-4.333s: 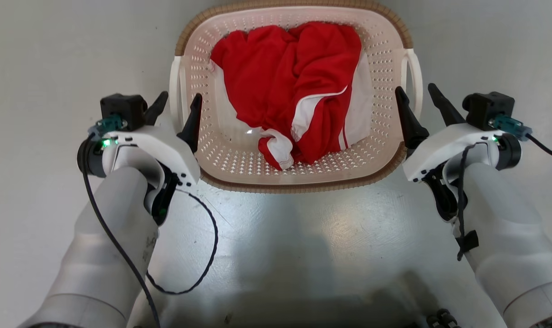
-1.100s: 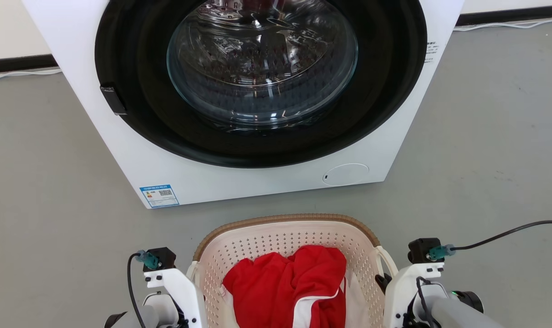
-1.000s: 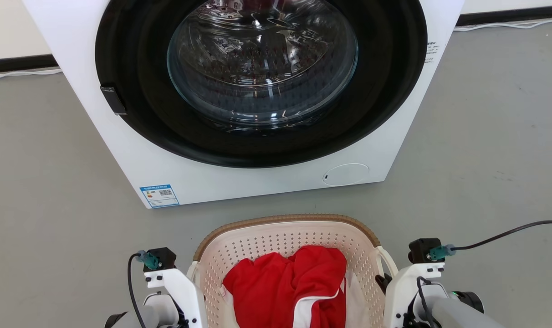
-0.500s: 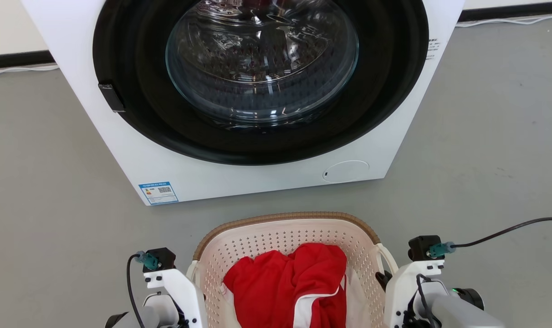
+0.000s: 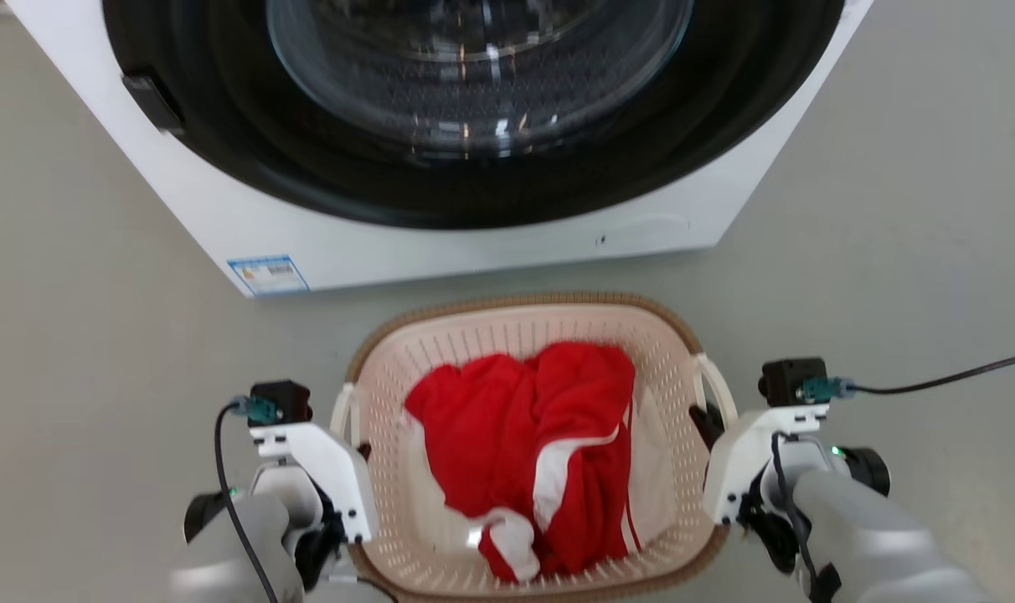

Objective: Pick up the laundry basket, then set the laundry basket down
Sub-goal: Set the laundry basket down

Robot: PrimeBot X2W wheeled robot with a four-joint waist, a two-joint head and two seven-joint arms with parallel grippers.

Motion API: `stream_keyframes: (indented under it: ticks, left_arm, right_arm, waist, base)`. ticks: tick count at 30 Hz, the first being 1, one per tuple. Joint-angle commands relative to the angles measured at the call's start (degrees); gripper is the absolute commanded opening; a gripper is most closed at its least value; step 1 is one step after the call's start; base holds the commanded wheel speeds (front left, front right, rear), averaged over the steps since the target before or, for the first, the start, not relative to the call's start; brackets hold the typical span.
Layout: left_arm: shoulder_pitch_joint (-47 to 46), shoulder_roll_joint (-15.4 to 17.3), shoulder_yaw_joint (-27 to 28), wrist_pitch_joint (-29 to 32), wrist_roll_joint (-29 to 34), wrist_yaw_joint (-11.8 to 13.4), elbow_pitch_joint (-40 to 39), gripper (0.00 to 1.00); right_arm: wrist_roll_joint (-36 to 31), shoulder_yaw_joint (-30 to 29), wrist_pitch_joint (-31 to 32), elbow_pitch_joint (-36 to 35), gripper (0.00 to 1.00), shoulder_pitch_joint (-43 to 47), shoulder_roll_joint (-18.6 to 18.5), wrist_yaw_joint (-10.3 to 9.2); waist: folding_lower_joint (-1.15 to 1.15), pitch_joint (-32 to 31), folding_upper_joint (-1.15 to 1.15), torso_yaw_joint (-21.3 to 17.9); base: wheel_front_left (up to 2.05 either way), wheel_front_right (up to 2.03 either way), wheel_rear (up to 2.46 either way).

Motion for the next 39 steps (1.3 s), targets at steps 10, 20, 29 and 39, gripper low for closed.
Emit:
stream_keyframes:
  ticks: [10, 20, 29, 39]
  left_arm:
    - [-7.29, 2.93, 1.5, -7.55, -0.31, -0.43, -0.43, 0.0]
    - [-10.85, 3.28, 1.41, -11.97, -0.18, -0.43, 0.43, 0.0]
    - [-13.48, 3.42, 1.89, -14.1, -0.04, -0.43, 1.06, 0.0]
    - [-15.13, 3.15, 2.9, -14.77, 0.86, -0.25, 1.59, 0.0]
  right_arm:
    - [1.34, 0.88, -5.77, -0.42, 0.0, -3.99, 0.34, 0.5]
    - [1.81, 1.15, -8.25, -1.02, 0.0, -6.8, 0.43, 0.5]
    - [2.2, 0.95, -8.74, -1.03, 0.0, -8.57, 0.63, 0.5]
    - [1.51, -0.28, -8.79, -1.36, 0.0, -9.88, 0.9, 0.5]
  waist:
    - [0.0, 12.22, 0.0, -0.29]
    - [0.0, 19.68, 0.0, -0.13]
    - [0.0, 24.94, 0.0, -0.13]
    - [0.0, 28.64, 0.0, 0.06]
  base:
    - [0.0, 0.0, 0.0]
    - [0.0, 0.0, 0.0]
    - [0.0, 0.0, 0.0]
    - [0.0, 0.0, 0.0]
